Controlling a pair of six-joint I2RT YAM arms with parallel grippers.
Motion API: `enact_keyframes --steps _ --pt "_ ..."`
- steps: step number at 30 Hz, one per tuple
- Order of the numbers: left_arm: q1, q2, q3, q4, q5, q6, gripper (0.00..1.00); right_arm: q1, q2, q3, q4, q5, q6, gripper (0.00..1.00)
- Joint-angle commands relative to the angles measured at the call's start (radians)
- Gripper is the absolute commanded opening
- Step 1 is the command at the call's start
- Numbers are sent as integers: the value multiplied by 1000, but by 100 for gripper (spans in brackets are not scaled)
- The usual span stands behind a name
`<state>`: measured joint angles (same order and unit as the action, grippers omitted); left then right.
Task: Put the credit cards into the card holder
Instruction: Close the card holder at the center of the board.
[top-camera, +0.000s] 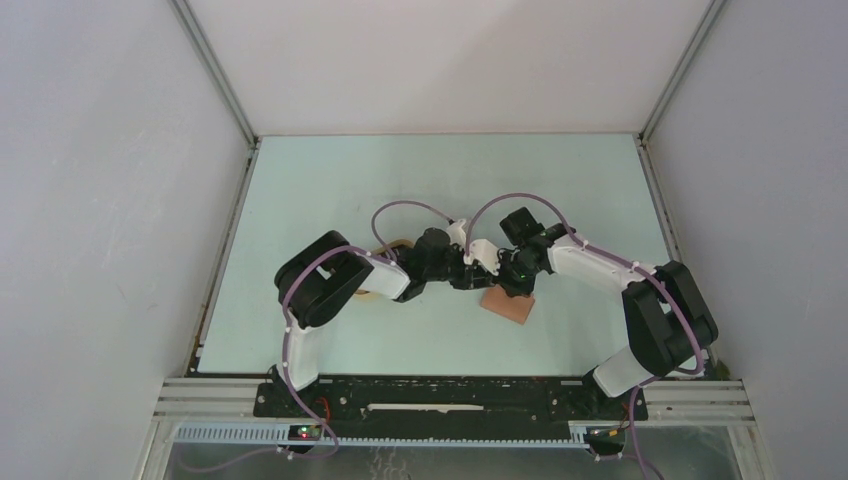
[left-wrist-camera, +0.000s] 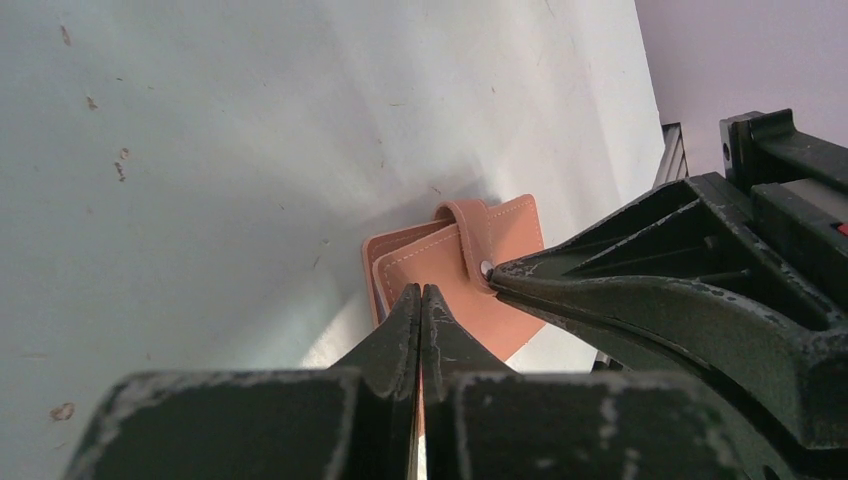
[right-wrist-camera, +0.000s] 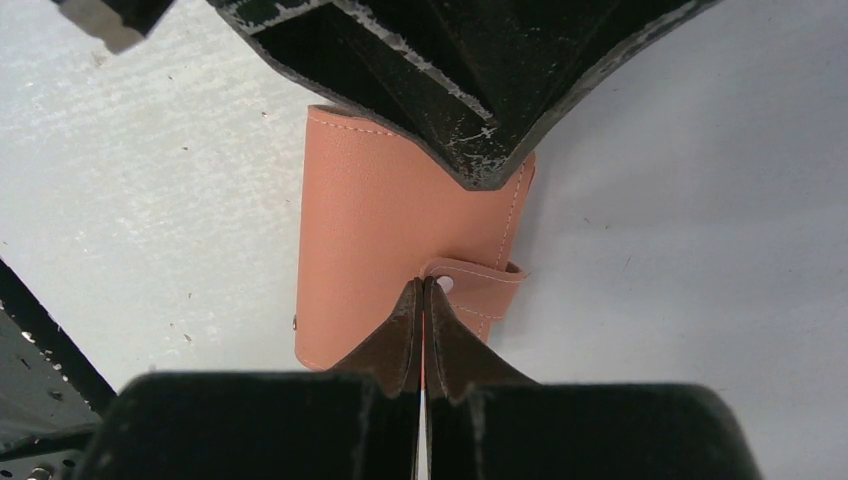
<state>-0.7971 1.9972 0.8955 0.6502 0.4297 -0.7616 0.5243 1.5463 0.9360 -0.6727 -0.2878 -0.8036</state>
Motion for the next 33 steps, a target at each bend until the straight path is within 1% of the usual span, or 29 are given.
enact_keyframes --steps 1,19,33 --pt "9 -43 -32 46 -11 -11 0 24 35 -20 -23 -7 -19 0" --pt "22 -71 -77 122 -16 -24 0 29 115 12 -42 24 28 0" --pt "29 -87 -105 165 -22 -31 0 19 157 37 -68 10 47 0"
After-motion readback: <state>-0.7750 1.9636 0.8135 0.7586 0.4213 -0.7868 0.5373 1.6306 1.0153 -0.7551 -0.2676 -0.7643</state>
